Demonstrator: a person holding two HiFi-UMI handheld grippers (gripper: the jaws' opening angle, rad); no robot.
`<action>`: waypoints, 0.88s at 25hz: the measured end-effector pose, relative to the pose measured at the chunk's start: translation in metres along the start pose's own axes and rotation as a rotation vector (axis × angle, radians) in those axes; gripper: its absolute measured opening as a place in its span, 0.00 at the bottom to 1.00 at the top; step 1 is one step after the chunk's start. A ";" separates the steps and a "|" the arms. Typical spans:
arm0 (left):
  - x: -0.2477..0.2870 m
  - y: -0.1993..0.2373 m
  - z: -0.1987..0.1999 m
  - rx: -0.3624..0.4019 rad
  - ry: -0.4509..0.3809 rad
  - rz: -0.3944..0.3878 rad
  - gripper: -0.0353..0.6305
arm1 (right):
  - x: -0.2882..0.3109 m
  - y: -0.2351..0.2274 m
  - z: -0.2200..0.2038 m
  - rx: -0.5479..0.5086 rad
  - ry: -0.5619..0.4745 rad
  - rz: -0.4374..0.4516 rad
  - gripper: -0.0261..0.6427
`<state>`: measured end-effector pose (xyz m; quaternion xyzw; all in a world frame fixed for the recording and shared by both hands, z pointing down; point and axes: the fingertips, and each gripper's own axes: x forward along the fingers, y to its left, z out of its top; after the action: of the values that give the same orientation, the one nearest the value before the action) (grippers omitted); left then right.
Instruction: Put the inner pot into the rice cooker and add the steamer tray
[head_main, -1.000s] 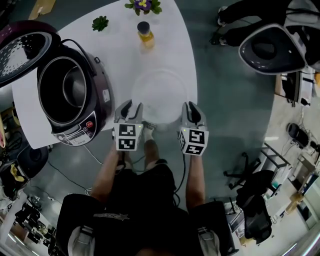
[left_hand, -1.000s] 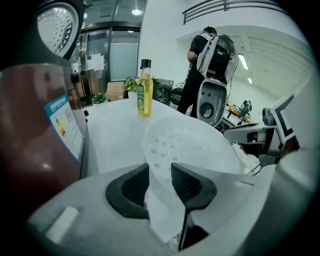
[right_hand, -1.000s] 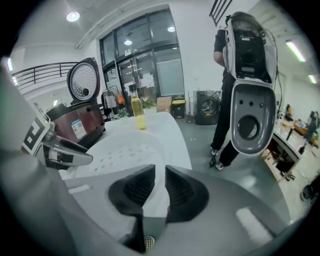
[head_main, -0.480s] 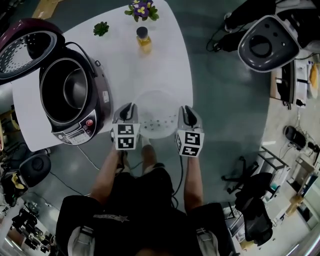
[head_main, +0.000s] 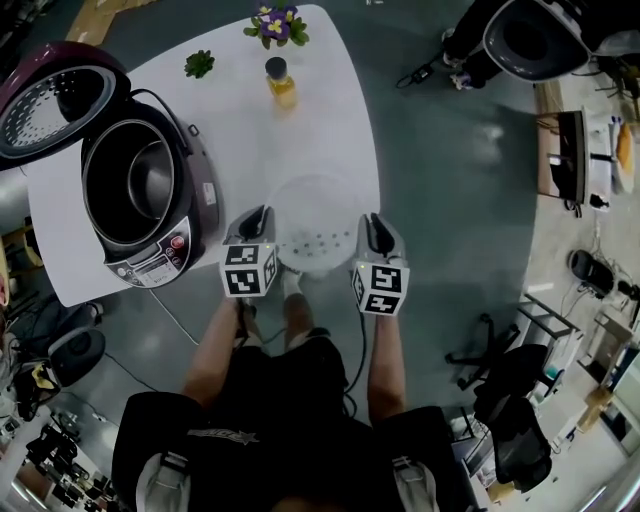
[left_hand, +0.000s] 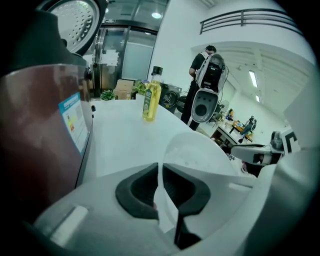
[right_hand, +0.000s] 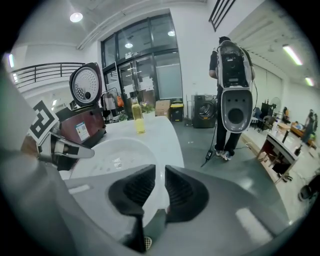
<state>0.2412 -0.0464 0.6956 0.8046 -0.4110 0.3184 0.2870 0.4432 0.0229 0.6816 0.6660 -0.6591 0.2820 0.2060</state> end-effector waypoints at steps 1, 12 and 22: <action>-0.001 -0.002 0.002 -0.007 -0.005 -0.007 0.10 | -0.002 0.000 0.002 0.001 -0.004 -0.001 0.13; -0.027 -0.013 0.033 -0.004 -0.106 -0.030 0.10 | -0.026 0.000 0.024 0.008 -0.059 -0.019 0.13; -0.064 -0.015 0.078 -0.039 -0.217 -0.031 0.10 | -0.061 -0.004 0.062 -0.002 -0.139 -0.044 0.13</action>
<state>0.2456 -0.0650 0.5951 0.8348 -0.4333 0.2171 0.2612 0.4550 0.0290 0.5957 0.6981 -0.6575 0.2295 0.1666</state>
